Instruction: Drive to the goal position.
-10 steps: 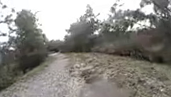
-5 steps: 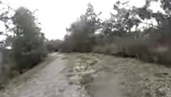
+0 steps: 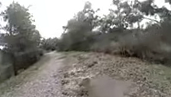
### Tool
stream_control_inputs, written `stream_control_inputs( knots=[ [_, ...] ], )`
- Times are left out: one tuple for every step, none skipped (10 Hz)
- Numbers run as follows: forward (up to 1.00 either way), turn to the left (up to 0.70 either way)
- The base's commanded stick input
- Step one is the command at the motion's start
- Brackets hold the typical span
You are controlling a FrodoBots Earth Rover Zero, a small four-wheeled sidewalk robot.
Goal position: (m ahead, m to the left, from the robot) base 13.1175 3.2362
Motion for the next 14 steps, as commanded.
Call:
stream_control_inputs(
  knots=[
    [0.7,0.0],
    [0.7,0.06],
    [0.7,0.28],
    [0.7,0.35],
    [0.7,0.35],
    [0.7,0.35],
    [0.7,0.35],
    [0.7,0.19],
    [0.7,0.0],
    [0.7,0.0],
    [0.7,0.0],
    [0.7,0.0],
    [0.7,0.0],
    [0.7,0.0]
  ],
)
